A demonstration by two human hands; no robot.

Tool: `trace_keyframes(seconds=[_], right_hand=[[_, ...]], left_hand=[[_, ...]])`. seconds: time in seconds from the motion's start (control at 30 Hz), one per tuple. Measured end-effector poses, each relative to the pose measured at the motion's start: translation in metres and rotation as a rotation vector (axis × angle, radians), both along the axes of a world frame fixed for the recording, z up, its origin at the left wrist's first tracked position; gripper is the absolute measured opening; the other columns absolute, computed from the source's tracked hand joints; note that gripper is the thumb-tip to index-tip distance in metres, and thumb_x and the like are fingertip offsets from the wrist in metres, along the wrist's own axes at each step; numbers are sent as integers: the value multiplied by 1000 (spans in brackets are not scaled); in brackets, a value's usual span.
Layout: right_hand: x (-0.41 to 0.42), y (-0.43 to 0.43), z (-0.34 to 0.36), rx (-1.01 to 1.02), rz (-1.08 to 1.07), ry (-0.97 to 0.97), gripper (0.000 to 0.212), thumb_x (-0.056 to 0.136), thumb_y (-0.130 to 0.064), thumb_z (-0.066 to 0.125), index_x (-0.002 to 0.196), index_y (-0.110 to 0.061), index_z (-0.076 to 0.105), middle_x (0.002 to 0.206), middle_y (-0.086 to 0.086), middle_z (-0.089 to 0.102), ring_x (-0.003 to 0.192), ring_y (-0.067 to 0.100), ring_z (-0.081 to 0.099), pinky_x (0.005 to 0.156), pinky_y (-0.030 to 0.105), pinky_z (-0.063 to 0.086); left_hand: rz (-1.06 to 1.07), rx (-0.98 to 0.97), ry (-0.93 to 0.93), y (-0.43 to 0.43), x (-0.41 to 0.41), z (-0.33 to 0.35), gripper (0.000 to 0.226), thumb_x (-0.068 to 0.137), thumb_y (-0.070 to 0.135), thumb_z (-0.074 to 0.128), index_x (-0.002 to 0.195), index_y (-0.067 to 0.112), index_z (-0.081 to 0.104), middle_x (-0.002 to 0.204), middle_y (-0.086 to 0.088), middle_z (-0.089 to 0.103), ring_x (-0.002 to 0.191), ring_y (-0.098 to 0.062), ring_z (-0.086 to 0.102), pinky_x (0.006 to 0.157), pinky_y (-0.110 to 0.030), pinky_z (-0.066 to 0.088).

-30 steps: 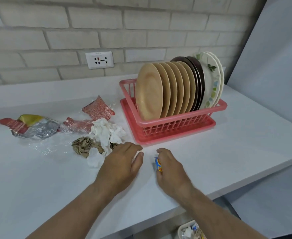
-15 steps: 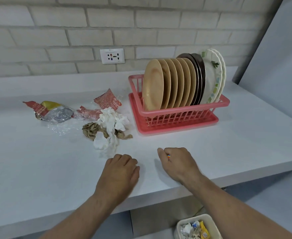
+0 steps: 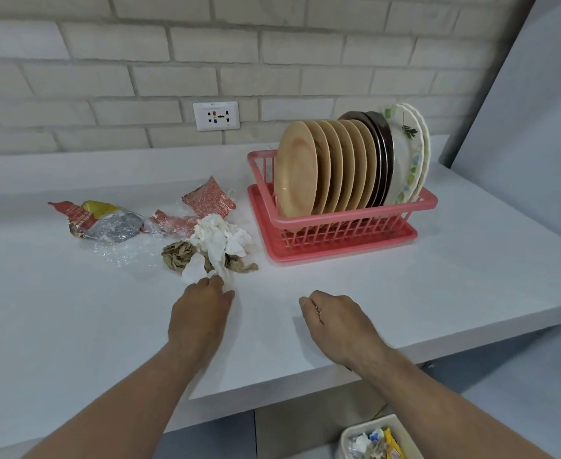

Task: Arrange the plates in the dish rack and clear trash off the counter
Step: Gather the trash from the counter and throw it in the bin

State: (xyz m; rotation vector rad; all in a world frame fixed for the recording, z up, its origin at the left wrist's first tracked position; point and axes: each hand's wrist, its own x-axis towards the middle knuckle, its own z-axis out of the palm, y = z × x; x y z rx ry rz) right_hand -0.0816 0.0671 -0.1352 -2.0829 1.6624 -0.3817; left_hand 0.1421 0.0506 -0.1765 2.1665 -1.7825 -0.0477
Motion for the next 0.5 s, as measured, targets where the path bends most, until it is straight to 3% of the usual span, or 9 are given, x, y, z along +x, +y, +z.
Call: trace_keyframes(seconds=[0.17, 0.3, 0.37, 0.43, 0.5], right_hand=[[11, -3, 4, 24, -58, 2, 41, 103, -40, 31, 80, -14, 52, 61, -3, 51, 48, 12, 42, 42, 24, 32], [21, -6, 9, 16, -96, -18, 42, 101, -43, 34, 74, -14, 48, 60, -1, 51, 44, 13, 40, 43, 24, 33], [27, -8, 12, 17, -118, -33, 42, 100, -45, 36, 78, -13, 51, 65, 3, 56, 44, 13, 41, 42, 25, 34], [31, -8, 15, 20, -128, -38, 41, 100, -45, 36, 82, -12, 54, 70, 5, 60, 43, 12, 40, 41, 25, 33], [36, -7, 17, 23, -135, -46, 41, 100, -45, 36, 84, -12, 55, 72, 6, 61, 43, 12, 40, 41, 25, 33]], left_hand=[[-190, -186, 76, -3, 10, -4, 13, 92, 4, 51, 92, 5, 63, 87, -7, 57, 74, -27, 56, 60, -37, 48], [-132, -267, 320, -9, 19, 30, 23, 100, 28, 42, 86, 12, 50, 88, 1, 42, 78, -23, 46, 66, -30, 29], [-115, -328, 408, -13, 23, 50, 27, 93, 38, 53, 85, 14, 45, 87, 2, 42, 78, -18, 41, 63, -26, 23], [-87, -298, 453, -22, 30, 62, 33, 85, 40, 65, 88, 15, 44, 88, 1, 47, 78, -17, 45, 64, -27, 27], [-48, -210, 477, -29, 36, 70, 22, 90, 34, 61, 91, 19, 44, 86, -3, 60, 77, -21, 59, 66, -35, 44]])
